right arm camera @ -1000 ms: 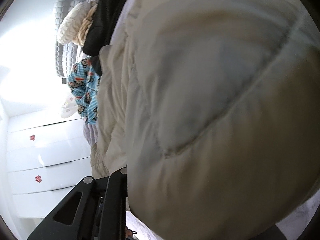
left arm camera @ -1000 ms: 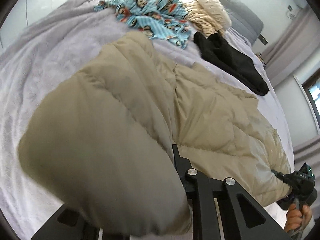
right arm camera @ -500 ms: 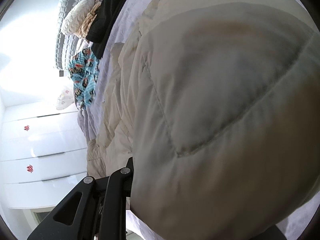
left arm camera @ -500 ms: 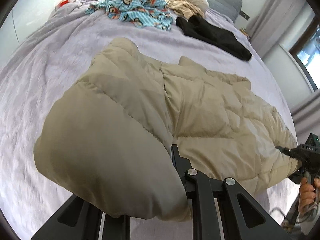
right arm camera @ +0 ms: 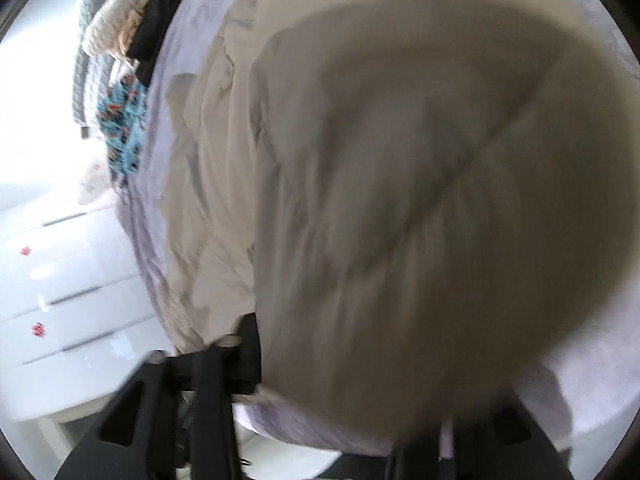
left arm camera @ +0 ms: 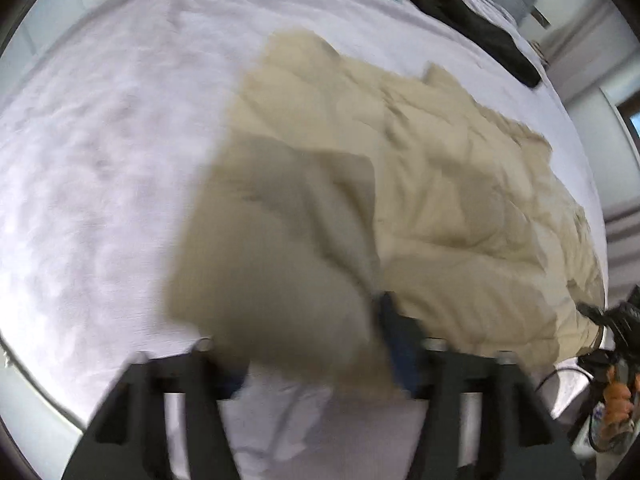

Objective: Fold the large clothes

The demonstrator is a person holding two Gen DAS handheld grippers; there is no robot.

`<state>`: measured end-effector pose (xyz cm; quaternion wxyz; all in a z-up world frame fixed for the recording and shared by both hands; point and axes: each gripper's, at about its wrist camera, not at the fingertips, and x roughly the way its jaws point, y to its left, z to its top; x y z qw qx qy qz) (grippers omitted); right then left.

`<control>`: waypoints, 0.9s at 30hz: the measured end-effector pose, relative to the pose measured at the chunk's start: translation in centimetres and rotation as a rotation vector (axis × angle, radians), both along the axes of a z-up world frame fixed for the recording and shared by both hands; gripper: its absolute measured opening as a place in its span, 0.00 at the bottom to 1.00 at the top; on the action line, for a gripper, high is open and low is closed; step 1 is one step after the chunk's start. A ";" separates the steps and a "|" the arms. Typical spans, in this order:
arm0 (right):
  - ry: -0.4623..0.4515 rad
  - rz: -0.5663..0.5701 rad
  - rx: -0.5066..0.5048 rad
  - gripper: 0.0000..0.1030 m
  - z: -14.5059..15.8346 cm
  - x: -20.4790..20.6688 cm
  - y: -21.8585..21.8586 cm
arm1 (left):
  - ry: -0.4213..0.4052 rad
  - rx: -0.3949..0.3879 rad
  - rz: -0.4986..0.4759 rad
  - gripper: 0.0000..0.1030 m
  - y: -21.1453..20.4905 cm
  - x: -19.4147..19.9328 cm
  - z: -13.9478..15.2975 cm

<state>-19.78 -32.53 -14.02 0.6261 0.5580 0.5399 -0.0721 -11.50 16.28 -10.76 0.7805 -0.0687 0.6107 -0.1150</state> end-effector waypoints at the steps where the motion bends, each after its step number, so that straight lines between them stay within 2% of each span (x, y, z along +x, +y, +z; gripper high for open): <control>1: 0.007 0.036 -0.023 0.50 0.7 0.4 0.2 | -0.014 0.006 0.008 0.63 1.0 -0.1 0.6; 4: -0.024 0.151 -0.096 0.51 3.2 -0.7 0.2 | -0.082 0.054 0.056 0.63 4.3 -0.1 3.0; 6: -0.095 0.238 -0.140 0.40 5.1 -0.8 0.8 | -0.109 0.039 0.088 0.63 6.1 0.7 4.0; 8: -0.205 0.339 -0.107 0.22 6.8 -0.8 1.8 | -0.104 -0.020 0.095 0.63 7.1 1.7 4.2; 10: -0.261 0.382 -0.072 0.22 7.6 -0.3 2.8 | -0.049 -0.110 0.046 0.63 6.8 2.9 3.1; 11: -0.252 0.392 -0.104 0.22 7.7 0.3 3.1 | -0.020 -0.130 0.027 0.63 6.5 3.4 2.2; 13: -0.215 0.376 -0.152 0.22 7.1 1.0 3.0 | 0.032 -0.116 -0.023 0.63 5.6 3.8 0.0; 16: -0.098 0.329 -0.258 0.22 4.6 2.8 1.9 | 0.047 0.067 -0.094 0.63 3.9 3.8 -2.9; 18: -0.022 0.306 -0.322 0.15 3.1 2.6 0.8 | 0.070 0.060 -0.080 0.63 4.1 3.9 -4.4; 19: -0.002 0.280 -0.314 0.08 2.1 2.2 -0.1 | 0.083 0.040 -0.058 0.63 4.4 3.9 -4.8; 20: 0.005 0.252 -0.295 0.02 1.2 1.8 -0.9 | 0.085 0.032 -0.040 0.65 4.7 3.9 -5.0; 21: 0.006 0.233 -0.282 0.00 0.6 1.5 -1.5 | 0.084 0.035 -0.029 0.68 4.8 3.8 -5.1; 24: 0.010 0.200 -0.254 0.00 0.0 0.8 -2.2 | 0.070 0.084 0.000 0.70 5.3 3.4 -4.3; 27: 0.020 0.205 -0.277 0.00 0.5 0.7 -2.3 | 0.052 0.156 0.046 0.70 5.7 2.9 -3.1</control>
